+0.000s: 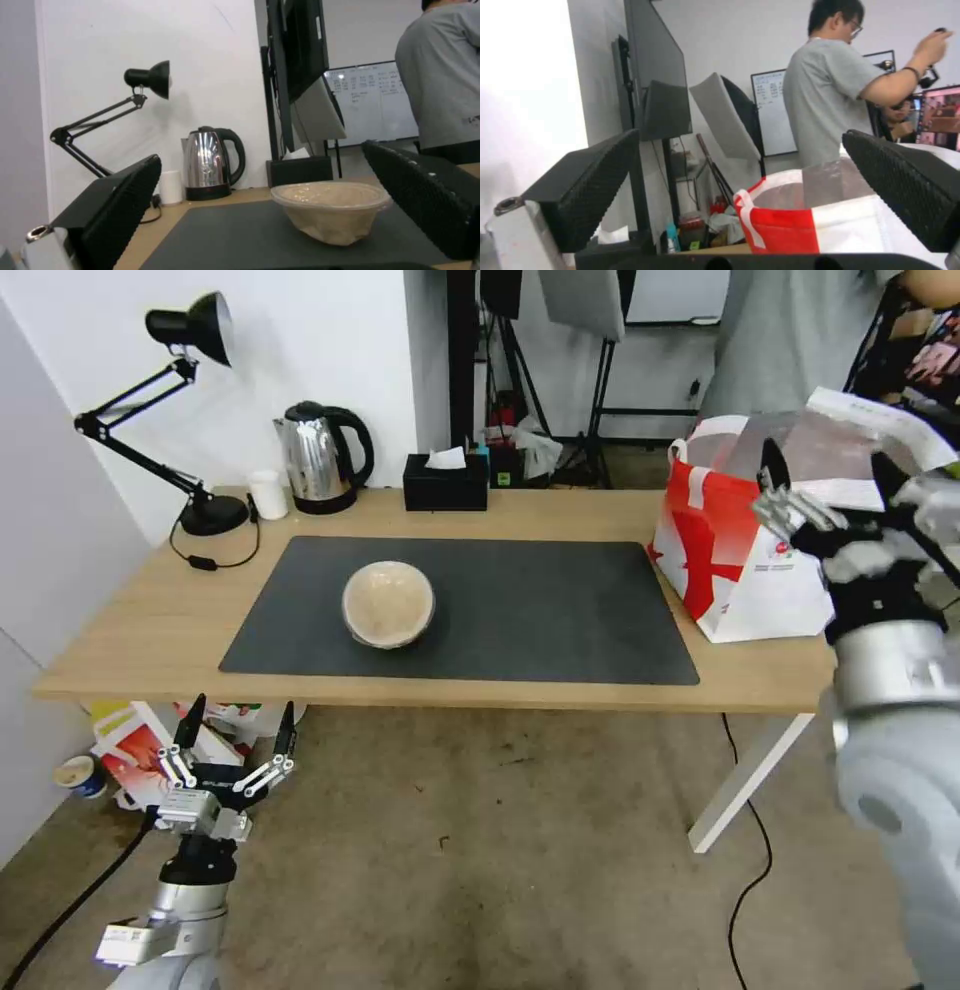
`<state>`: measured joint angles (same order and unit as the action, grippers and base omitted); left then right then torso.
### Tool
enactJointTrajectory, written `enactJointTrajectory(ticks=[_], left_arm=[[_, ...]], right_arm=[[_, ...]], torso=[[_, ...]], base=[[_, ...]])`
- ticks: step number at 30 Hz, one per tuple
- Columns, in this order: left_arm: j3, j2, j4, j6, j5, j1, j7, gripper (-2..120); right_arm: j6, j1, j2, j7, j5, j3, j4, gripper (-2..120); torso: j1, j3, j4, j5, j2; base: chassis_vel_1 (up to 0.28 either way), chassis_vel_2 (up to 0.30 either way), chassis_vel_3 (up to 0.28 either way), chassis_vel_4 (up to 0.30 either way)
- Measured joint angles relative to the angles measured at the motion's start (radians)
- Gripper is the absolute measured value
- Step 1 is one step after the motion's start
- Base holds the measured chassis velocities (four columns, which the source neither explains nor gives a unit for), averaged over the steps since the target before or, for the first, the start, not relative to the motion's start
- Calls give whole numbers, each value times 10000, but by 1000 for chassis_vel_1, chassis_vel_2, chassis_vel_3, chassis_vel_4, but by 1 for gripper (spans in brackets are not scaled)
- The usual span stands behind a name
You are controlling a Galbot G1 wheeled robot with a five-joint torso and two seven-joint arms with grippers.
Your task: Pick up the trash from the table and place it into the takeout bag.
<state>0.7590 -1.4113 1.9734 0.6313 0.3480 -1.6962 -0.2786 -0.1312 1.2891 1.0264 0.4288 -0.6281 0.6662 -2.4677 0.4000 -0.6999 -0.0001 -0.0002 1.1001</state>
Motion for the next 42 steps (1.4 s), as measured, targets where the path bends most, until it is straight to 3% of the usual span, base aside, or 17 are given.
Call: enactJointTrajectory(ticks=[12,26,32,42], left_arm=[[0,0,0,0,0,-1,0,100],[0,0,0,0,0,0,0,100],[0,0,0,0,0,0,0,100],[0,0,0,0,0,0,0,100]], right_arm=[[1313,1849,1207,-67,1384,-204,-385,100],[2518,2872,1405,-721,2726,-849,-212,100],[3410,2956,1459,-1318,3845,-1921,616,100],[3824,3461,1495,-1847,4153,-2553,811,100]], torso=[[0,0,1,1,-1],[-1,0,0,-1,0],[-1,-1,1,1,-1],[-1,-1,1,1,-1]], base=[[0,0,0,0],[0,0,0,0],[0,0,0,0],[0,0,0,0]])
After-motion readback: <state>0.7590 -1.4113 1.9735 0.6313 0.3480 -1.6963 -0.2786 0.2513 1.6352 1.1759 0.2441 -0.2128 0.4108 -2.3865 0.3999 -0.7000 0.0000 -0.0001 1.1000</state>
